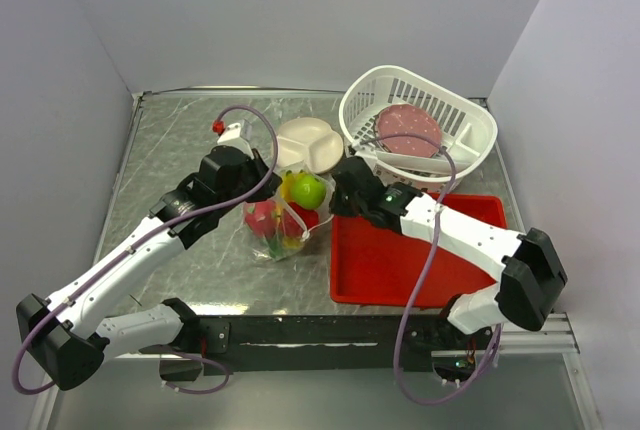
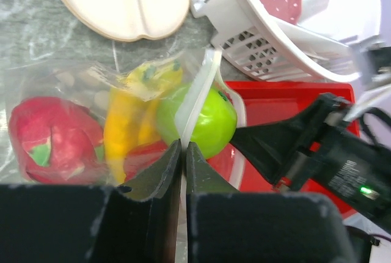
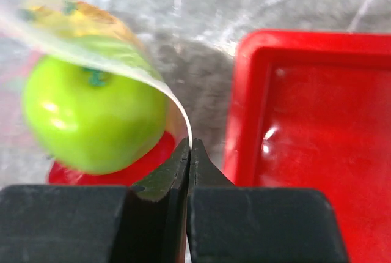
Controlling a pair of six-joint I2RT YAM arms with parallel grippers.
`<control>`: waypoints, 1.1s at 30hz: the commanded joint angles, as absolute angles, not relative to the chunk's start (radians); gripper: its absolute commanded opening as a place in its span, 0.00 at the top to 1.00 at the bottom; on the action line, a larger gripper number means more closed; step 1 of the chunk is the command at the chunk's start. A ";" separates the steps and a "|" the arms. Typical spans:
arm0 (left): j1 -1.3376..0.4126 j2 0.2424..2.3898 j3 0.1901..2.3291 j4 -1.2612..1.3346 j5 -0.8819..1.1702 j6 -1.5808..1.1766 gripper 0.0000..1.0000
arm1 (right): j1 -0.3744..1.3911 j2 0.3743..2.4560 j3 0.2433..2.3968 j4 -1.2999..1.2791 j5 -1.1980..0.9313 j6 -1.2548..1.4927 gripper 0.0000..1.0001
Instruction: Place the food in the zip-top bag and seal the zipper
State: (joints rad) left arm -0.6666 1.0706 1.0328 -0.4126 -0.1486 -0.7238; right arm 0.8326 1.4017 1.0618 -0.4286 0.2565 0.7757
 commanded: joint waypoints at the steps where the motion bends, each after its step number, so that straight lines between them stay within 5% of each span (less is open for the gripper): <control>1: -0.663 1.043 1.101 -0.422 -0.234 -0.684 0.87 | 0.906 1.353 1.273 -0.436 0.270 0.713 1.00; 7: -0.661 1.034 1.115 -0.480 -0.265 -0.680 0.91 | 0.891 1.410 1.453 -0.514 0.322 0.609 1.00; 22: -0.663 1.045 1.131 -0.457 -0.275 -0.657 0.91 | 0.900 1.451 1.431 -0.509 0.192 0.580 1.00; 33: -0.663 0.970 1.111 -0.382 -0.183 -0.574 0.57 | 0.819 1.488 1.411 -0.515 0.076 0.649 1.00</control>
State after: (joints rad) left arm -0.6636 1.0279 1.0996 -0.4347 -0.2268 -0.6224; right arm 0.8719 1.4799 1.4193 -0.5758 0.1478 0.6109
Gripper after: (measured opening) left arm 0.387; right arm 0.011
